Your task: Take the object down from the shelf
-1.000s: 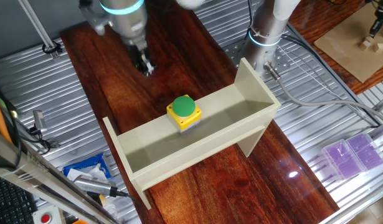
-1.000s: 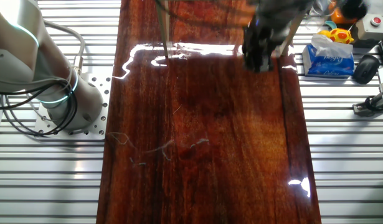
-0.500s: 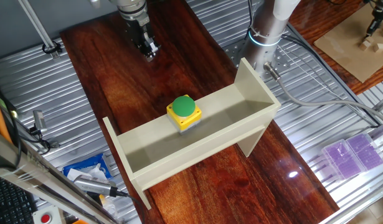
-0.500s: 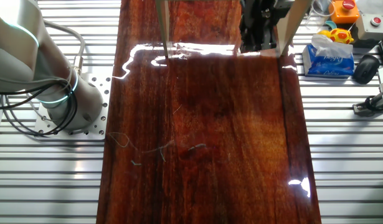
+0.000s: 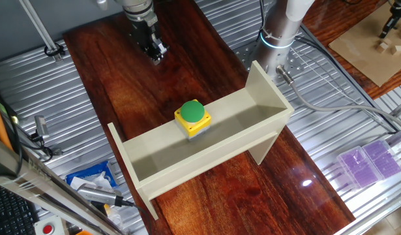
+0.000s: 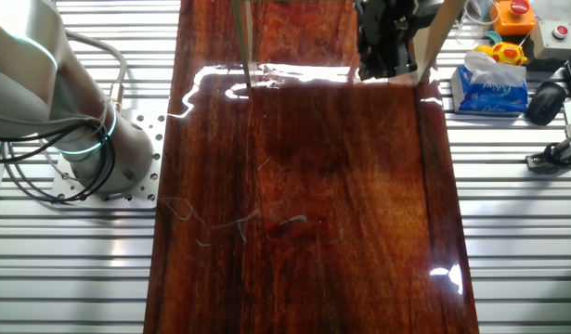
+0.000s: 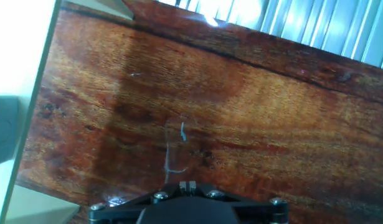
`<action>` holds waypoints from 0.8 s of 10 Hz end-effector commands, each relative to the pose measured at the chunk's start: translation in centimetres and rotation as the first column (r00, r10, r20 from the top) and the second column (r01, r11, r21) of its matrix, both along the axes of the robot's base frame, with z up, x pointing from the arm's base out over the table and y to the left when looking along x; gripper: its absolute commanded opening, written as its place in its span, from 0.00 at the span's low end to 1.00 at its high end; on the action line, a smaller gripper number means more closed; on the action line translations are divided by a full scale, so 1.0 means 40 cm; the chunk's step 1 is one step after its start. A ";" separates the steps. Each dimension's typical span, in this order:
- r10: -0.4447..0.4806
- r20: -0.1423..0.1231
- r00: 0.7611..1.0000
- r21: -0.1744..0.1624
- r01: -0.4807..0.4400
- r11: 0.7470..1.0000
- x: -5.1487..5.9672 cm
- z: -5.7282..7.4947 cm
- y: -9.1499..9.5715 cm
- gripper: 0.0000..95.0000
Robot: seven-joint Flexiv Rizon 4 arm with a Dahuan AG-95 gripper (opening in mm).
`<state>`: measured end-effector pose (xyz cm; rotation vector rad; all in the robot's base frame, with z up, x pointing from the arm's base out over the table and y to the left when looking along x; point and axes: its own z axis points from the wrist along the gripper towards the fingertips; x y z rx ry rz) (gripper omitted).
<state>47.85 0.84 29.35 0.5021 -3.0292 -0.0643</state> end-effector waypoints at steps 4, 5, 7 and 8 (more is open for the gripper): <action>-0.035 -0.016 0.999 0.005 0.035 0.999 -0.055 0.115 0.049 0.00; -0.040 -0.016 0.999 0.010 0.040 0.999 -0.059 0.132 0.057 0.00; -0.014 -0.012 1.000 0.013 0.014 1.000 -0.059 0.132 0.057 0.00; 0.009 -0.011 1.000 0.015 -0.009 1.000 -0.059 0.132 0.057 0.00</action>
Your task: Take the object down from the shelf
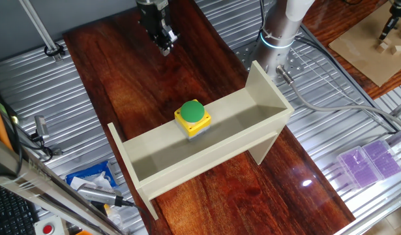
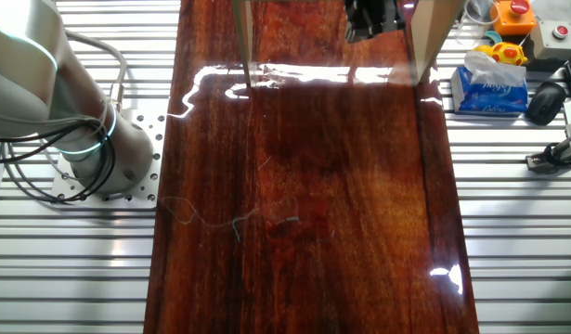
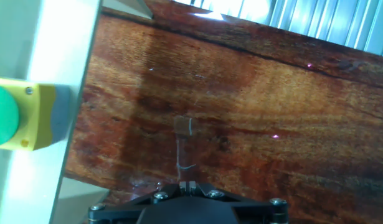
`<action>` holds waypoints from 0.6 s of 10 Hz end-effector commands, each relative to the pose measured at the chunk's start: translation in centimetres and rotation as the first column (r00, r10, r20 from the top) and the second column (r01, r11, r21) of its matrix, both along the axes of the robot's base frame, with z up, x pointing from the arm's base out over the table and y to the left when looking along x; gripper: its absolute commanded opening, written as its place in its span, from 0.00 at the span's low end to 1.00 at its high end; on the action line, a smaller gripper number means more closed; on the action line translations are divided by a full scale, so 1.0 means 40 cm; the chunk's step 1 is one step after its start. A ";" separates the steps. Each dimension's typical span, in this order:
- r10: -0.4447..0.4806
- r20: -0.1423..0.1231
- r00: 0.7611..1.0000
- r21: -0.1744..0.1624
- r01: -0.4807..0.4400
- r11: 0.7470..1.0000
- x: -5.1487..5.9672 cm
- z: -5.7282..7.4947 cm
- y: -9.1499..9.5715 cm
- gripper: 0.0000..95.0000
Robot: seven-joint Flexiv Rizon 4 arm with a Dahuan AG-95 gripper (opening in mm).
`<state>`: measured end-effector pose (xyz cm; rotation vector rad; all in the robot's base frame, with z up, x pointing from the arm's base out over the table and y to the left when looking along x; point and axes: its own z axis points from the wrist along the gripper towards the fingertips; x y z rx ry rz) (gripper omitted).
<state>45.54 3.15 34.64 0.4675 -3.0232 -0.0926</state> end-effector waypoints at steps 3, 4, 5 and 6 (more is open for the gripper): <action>0.077 0.007 0.997 0.016 -0.077 0.997 -0.001 0.000 0.000 0.00; 0.077 0.011 0.997 0.011 -0.077 0.997 -0.001 0.000 0.000 0.00; 0.069 0.014 0.997 0.014 -0.070 0.997 0.000 0.007 0.005 0.00; 0.049 0.011 0.999 0.009 -0.049 0.999 0.006 0.026 0.027 0.00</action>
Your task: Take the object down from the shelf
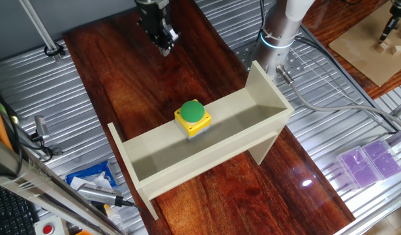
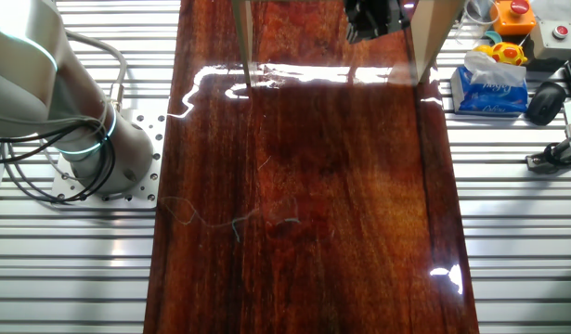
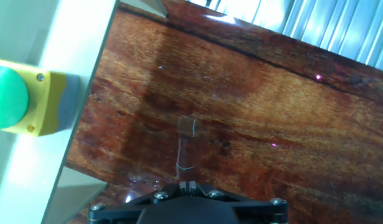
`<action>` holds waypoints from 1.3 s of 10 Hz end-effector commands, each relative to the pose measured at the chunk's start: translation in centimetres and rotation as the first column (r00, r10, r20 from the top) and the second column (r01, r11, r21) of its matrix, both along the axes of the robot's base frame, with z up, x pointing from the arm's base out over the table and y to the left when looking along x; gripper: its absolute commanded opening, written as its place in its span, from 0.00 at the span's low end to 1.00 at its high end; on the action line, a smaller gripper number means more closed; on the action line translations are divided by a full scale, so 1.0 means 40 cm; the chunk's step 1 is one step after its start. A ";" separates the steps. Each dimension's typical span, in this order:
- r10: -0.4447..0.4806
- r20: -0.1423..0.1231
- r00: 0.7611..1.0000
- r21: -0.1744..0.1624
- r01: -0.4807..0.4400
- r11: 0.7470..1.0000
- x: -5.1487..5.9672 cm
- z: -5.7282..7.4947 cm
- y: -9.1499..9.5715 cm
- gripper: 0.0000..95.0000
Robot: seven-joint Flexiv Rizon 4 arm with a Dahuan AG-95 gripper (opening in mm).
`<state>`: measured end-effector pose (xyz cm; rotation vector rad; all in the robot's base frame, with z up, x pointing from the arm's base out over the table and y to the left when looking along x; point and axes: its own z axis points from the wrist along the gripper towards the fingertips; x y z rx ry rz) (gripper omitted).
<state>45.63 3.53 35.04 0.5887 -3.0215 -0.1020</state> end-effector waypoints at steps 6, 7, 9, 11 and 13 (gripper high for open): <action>-0.154 -0.018 0.988 -0.014 0.154 0.988 0.051 0.082 0.229 0.00; -0.125 -0.015 0.992 -0.008 0.125 0.992 0.051 0.082 0.229 0.00; -0.025 -0.008 1.000 0.011 0.025 1.000 0.051 0.082 0.229 0.00; 0.027 -0.006 1.000 0.017 -0.027 0.999 0.051 0.082 0.229 0.00; 0.027 -0.028 0.999 0.008 -0.026 1.000 0.049 0.083 0.232 0.00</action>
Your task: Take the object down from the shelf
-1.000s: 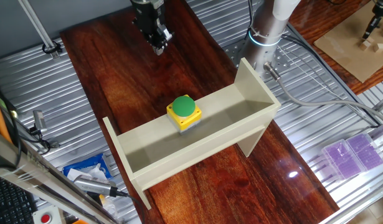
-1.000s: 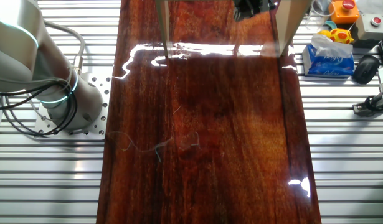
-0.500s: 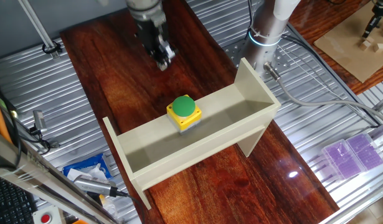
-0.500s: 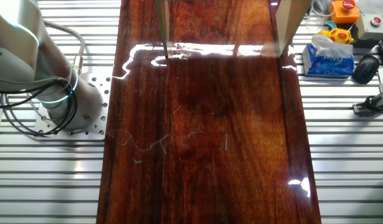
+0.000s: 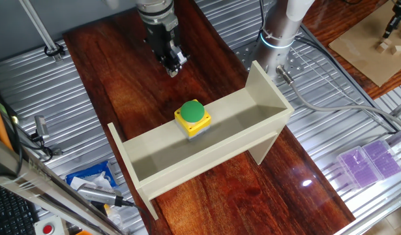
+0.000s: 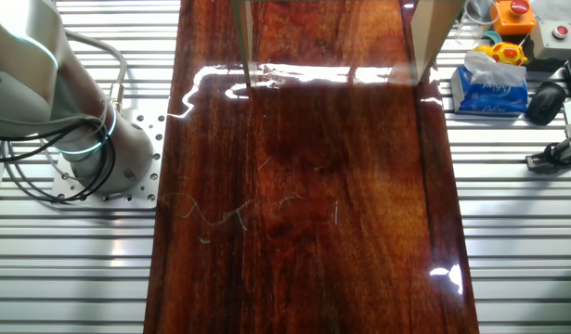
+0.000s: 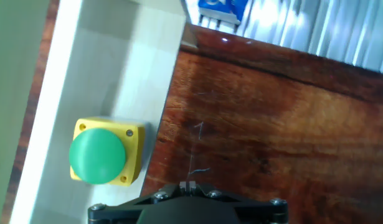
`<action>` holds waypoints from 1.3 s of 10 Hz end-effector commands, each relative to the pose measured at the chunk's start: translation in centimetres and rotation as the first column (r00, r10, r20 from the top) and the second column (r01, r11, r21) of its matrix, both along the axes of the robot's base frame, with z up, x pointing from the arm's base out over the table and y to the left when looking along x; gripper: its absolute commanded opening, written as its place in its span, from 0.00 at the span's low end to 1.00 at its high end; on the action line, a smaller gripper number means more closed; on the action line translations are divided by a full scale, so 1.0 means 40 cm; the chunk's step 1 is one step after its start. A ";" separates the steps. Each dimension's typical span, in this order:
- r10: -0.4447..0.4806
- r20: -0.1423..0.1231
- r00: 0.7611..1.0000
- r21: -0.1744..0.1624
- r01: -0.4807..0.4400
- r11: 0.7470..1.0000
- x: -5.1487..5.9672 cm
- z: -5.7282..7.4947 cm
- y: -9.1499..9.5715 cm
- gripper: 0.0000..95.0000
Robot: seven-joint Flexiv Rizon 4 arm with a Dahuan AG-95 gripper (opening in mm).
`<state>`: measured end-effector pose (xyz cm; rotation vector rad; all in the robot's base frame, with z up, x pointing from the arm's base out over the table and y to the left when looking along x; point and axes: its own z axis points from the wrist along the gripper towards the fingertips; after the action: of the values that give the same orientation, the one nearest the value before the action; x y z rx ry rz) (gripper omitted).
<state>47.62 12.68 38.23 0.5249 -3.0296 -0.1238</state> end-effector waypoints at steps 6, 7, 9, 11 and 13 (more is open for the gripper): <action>-0.147 -0.006 0.989 -0.016 0.147 0.989 -0.027 -0.017 0.176 0.80; -0.178 0.010 0.984 -0.004 0.178 0.984 -0.020 -0.016 0.181 1.00; -0.220 0.011 0.975 -0.011 0.220 0.975 -0.017 -0.015 0.180 1.00; -0.187 0.016 0.982 -0.007 0.187 0.982 -0.017 -0.015 0.180 0.80; -0.173 0.015 0.985 -0.004 0.173 0.985 -0.017 -0.015 0.180 0.80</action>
<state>46.72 19.77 37.57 0.2019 -3.1005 -0.1197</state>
